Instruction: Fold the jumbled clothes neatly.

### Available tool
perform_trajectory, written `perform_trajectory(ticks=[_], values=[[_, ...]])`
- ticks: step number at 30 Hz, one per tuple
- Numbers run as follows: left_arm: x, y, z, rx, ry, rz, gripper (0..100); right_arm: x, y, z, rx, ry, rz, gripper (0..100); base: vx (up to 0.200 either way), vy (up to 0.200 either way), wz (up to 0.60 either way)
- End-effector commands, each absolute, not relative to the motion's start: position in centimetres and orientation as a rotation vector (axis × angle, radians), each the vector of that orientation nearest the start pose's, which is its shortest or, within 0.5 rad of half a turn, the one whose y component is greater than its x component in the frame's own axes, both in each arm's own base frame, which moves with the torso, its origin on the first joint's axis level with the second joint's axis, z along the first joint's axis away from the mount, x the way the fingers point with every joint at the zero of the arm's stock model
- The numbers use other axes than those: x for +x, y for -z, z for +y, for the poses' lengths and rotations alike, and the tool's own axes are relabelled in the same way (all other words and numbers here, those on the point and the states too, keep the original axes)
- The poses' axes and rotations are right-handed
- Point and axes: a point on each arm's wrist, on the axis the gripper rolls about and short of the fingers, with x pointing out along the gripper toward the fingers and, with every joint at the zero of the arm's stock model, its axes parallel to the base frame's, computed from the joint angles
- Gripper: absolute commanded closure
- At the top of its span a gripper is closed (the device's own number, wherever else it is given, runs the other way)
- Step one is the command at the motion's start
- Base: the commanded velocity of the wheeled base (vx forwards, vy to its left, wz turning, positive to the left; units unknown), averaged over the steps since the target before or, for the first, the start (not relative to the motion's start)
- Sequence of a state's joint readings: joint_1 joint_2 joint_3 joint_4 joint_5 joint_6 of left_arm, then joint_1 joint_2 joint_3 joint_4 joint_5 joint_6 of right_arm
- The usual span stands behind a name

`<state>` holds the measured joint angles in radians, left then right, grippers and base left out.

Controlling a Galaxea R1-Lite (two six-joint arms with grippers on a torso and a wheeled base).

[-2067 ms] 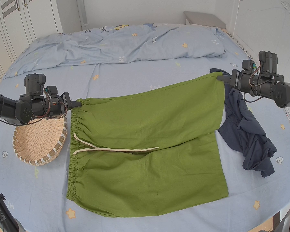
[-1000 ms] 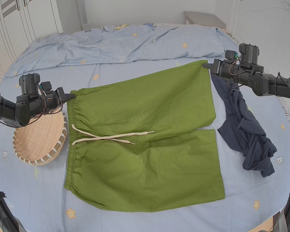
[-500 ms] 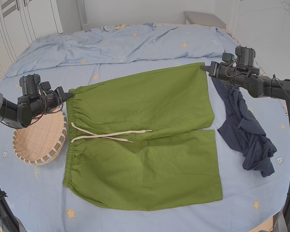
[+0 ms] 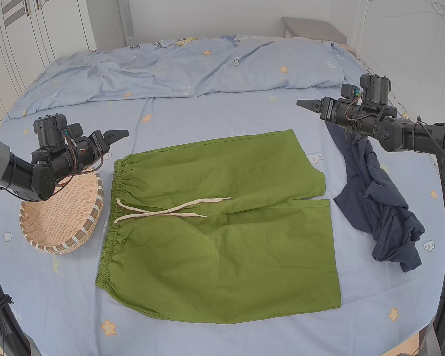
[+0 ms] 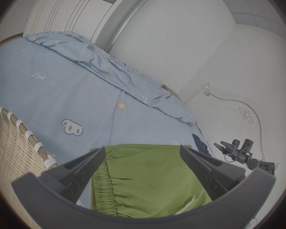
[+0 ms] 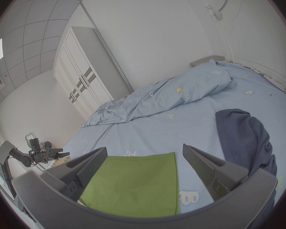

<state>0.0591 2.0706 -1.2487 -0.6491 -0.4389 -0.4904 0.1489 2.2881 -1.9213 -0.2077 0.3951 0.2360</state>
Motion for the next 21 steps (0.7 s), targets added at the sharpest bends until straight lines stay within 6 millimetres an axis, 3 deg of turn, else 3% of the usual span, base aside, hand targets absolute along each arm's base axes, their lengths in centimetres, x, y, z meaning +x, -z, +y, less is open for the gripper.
perform_trajectory(ticks=[1,4,5,7,9,10,12,13,15,16,18,19,21], values=[[40.1,-18.7,0.0,-0.531,0.373,0.234,0,46.7,-23.6,7.5,0.255,-0.501,0.202,0,0.0,0.0,0.0],[39.2,-19.5,-0.4,-0.54,0.386,0.225,0,45.8,-24.5,7.3,0.268,-0.496,0.2,0,0.0,0.0,0.0],[36.8,-21.8,-1.6,-0.575,0.423,0.204,0,43.2,-25.8,6.8,0.312,-0.487,0.221,0,0.0,0.0,0.0],[34.9,-23.0,-2.2,-0.62,0.443,0.205,0,40.6,-26.5,6.4,0.348,-0.479,0.251,0,0.0,0.0,0.0],[34.8,-23.1,-2.2,-0.624,0.445,0.205,0,40.5,-26.5,6.3,0.352,-0.476,0.254,0,0.0,0.0,0.0],[31.8,-23.5,-3.4,-0.688,0.475,0.261,0,36.5,-26.1,5.4,0.393,-0.454,0.322,0,0.0,0.0,0.0],[29.8,-23.1,-3.7,-0.711,0.48,0.306,0,33.7,-25.0,5.2,0.406,-0.45,0.384,0,0.0,0.0,0.0],[29.6,-23.1,-3.7,-0.713,0.478,0.309,0,33.4,-24.9,5.1,0.407,-0.447,0.388,0,0.0,0.0,0.0],[26.8,-21.1,-3.9,-0.739,0.464,0.41,0,29.7,-22.7,4.7,0.417,-0.435,0.47,0,0.0,0.0,0.0],[26.8,-21.1,-3.9,-0.739,0.464,0.41,0,29.7,-22.7,4.7,0.417,-0.435,0.47,0,0.0,0.0,0.0],[23.7,-17.8,-4.1,-0.752,0.439,0.532,0,26.6,-20.3,4.5,0.436,-0.429,0.562,0,0.0,0.0,0.0],[23.5,-17.6,-4.1,-0.753,0.438,0.537,0,26.5,-20.2,4.4,0.437,-0.431,0.567,0,0.0,0.0,0.0],[21.3,-15.2,-3.7,-0.765,0.396,0.621,0,24.5,-18.8,4.4,0.452,-0.473,0.605,0,0.0,0.0,0.0]])
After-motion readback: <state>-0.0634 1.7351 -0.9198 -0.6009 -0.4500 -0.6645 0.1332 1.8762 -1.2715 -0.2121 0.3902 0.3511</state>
